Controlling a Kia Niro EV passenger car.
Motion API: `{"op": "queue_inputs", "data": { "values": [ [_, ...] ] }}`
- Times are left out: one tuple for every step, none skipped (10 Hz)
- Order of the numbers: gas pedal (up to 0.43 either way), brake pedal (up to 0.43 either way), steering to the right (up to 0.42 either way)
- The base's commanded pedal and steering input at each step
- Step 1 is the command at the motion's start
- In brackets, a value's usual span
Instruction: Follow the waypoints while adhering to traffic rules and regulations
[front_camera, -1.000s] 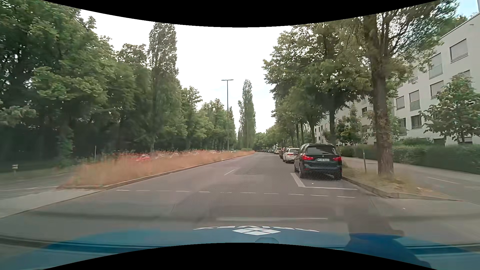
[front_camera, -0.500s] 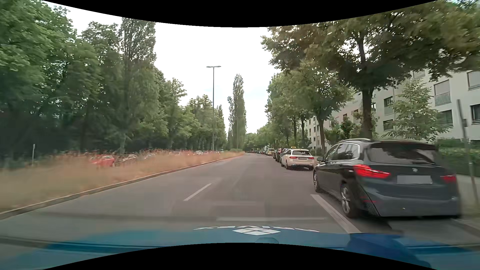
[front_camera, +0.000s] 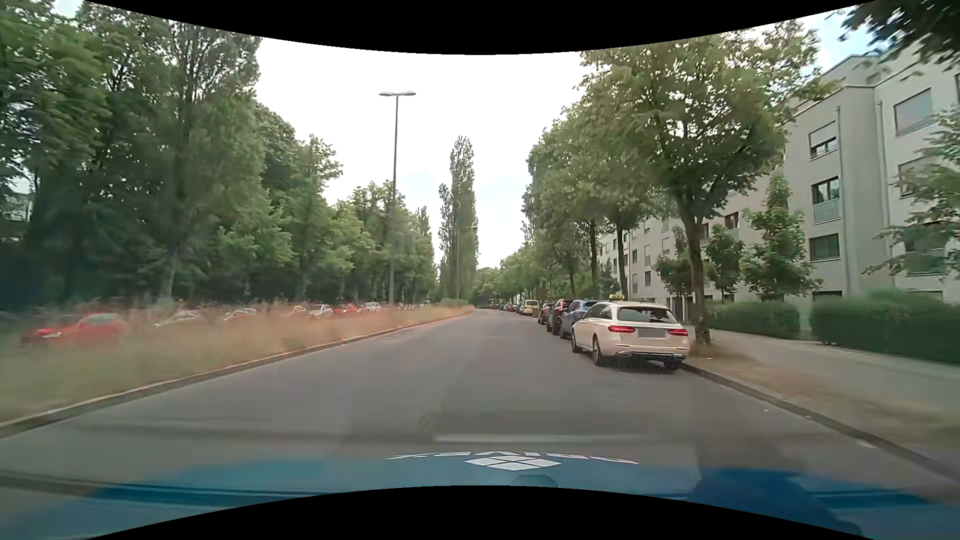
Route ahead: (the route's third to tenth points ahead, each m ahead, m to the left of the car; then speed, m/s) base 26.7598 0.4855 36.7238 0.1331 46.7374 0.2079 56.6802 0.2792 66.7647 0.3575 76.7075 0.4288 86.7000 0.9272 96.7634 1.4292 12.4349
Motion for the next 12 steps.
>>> {"op": "queue_inputs", "data": {
  "values": [
    [0.197, 0.0, 0.01],
    [0.189, 0.0, 0.009],
    [0.189, 0.0, 0.009],
    [0.189, 0.0, 0.009],
    [0.189, 0.0, 0.009],
    [0.189, 0.0, 0.009],
    [0.189, 0.0, 0.008],
    [0.177, 0.0, 0.007],
    [0.177, 0.0, 0.006],
    [0.177, 0.0, 0.003],
    [0.177, 0.0, 0.002],
    [0.177, 0.0, 0.001]
  ]
}}
